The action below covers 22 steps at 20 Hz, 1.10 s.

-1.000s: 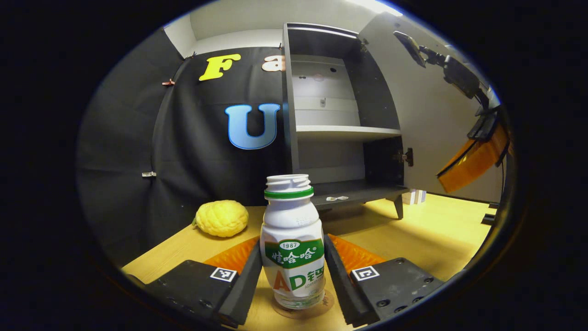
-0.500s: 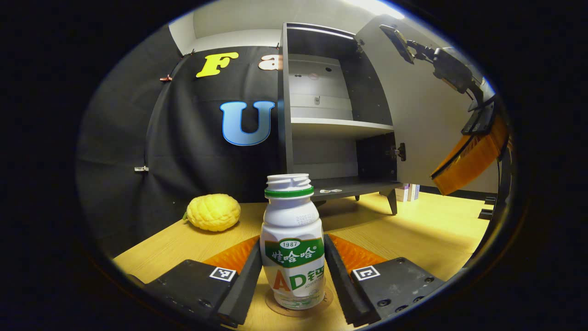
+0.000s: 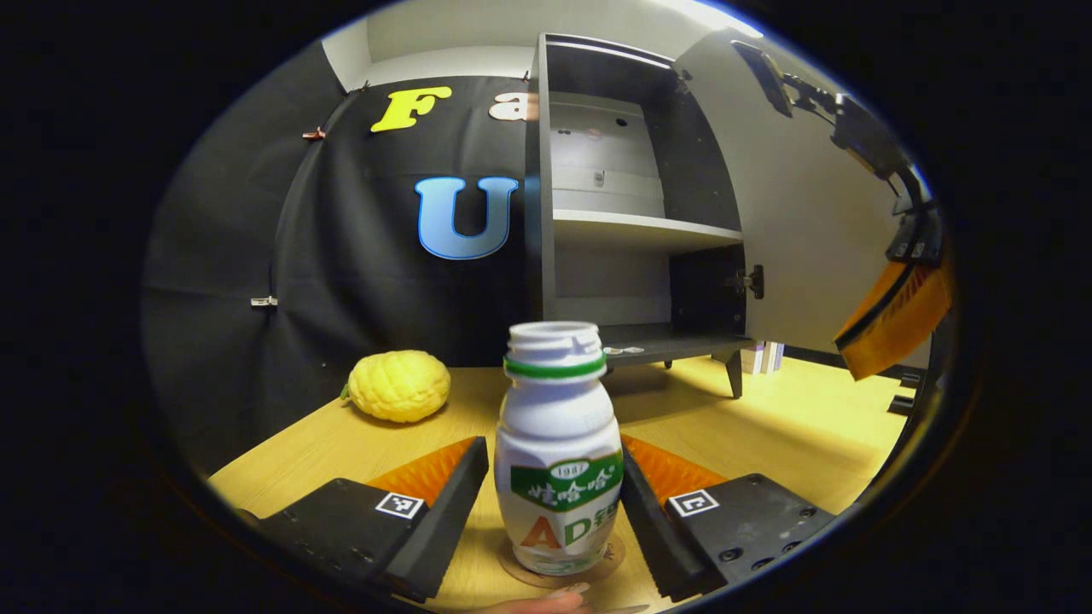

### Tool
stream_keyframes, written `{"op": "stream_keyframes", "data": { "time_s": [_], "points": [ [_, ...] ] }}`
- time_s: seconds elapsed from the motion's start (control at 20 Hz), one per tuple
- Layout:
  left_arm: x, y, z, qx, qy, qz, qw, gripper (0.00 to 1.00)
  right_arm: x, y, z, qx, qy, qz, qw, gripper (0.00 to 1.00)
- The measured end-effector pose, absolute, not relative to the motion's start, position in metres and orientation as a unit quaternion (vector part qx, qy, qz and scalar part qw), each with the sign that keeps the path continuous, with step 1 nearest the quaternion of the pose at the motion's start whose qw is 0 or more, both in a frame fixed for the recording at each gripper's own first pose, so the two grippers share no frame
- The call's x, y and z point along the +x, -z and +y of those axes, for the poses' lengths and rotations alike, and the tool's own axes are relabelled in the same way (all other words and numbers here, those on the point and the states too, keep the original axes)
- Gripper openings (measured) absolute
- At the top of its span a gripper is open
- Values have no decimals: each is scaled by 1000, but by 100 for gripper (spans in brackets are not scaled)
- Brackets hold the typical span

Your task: Open the cabinet door with the right hand, grasp the bottle in the cabinet with the left hand and place it on the coaster, then close the cabinet door with the right hand.

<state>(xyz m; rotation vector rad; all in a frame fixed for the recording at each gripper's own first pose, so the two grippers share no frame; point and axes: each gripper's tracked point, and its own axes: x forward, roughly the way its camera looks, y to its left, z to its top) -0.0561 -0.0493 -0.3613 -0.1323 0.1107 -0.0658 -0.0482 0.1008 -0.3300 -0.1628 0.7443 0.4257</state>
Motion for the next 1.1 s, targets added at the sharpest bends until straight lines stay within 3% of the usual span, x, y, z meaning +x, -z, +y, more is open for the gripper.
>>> {"op": "stream_keyframes", "data": {
  "time_s": [0.45, 0.75, 1.1],
  "points": [
    [-64, 191, -70, -63, 105, 5, 992, 89, -37, 226, 80, -37, -192, 293, 936, 10],
    [-80, 85, -103, -30, 157, -18, 987, 89, -60, 88, 55, -12, -197, 188, 962, 10],
    [-76, 40, -142, -23, 227, -23, 973, 92, -129, 34, -27, 3, -81, 140, 987, 10]
  ]
}}
